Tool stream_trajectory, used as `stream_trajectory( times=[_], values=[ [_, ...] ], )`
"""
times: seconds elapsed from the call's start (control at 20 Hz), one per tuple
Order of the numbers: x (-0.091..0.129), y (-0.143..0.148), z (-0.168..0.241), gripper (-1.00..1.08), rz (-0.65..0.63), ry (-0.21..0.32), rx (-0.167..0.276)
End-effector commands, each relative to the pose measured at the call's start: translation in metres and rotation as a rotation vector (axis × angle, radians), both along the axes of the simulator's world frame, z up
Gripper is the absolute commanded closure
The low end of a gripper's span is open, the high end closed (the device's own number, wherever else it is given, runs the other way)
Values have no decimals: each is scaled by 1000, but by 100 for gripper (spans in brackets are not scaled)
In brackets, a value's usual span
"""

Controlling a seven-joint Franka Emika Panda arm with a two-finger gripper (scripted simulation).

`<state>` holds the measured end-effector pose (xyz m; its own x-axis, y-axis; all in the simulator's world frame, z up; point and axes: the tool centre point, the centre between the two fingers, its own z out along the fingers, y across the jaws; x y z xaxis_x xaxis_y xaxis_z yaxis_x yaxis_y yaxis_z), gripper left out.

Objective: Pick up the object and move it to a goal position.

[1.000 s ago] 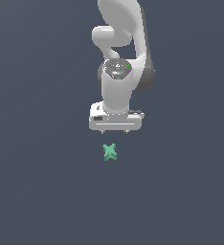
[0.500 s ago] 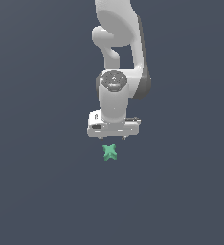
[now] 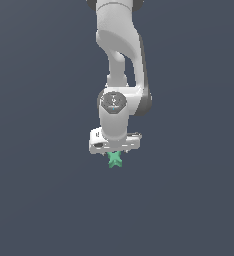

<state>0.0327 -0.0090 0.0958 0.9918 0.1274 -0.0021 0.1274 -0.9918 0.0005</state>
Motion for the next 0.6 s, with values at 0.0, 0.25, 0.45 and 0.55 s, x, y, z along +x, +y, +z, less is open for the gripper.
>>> stream_trajectory(
  times=[0.0,0.25,0.45,0.55],
  values=[
    [2,-1,-5,-92,9,-2,1],
    [1,-1,-6,-92,8,-1,1],
    [1,-1,-19,-92,9,-1,1],
    [1,-1,-30,-92,9,-1,1]
  ],
)
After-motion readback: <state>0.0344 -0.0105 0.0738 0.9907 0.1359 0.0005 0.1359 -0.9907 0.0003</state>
